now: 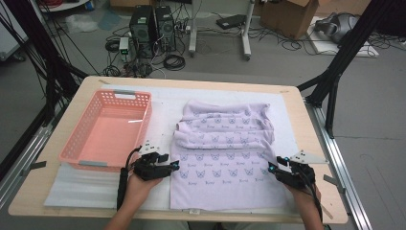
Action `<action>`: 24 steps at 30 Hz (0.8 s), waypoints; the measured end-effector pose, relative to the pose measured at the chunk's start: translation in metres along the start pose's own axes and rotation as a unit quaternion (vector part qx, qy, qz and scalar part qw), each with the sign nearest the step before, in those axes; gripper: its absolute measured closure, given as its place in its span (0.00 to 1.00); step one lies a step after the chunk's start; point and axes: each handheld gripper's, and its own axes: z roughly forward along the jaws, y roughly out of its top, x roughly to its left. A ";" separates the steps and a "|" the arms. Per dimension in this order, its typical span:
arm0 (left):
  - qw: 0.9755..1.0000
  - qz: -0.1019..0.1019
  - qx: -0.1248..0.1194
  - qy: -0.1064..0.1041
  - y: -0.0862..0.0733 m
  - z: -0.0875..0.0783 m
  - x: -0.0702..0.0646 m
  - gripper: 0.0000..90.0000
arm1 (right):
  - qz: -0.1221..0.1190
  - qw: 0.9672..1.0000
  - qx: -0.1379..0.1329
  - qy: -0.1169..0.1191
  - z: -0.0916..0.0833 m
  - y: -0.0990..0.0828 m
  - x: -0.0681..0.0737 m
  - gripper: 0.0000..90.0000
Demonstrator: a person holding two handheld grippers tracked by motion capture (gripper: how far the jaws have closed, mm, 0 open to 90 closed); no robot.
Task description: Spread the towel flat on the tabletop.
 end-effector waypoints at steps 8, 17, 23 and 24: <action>1.000 0.007 0.009 -0.002 -0.016 -0.010 -0.018 0.49 | 0.004 1.000 0.020 -0.002 -0.018 -0.021 0.006 0.59; 0.999 0.033 0.002 0.001 -0.039 -0.024 -0.046 0.49 | 0.006 1.000 0.027 -0.013 -0.038 -0.042 0.016 0.61; 0.994 0.086 -0.013 0.061 -0.050 -0.024 -0.064 0.63 | 0.014 1.000 0.023 -0.004 -0.049 -0.050 0.018 0.83; 0.994 0.084 -0.018 0.063 -0.051 -0.025 -0.063 0.70 | 0.010 1.000 0.023 0.000 -0.049 -0.050 0.019 0.90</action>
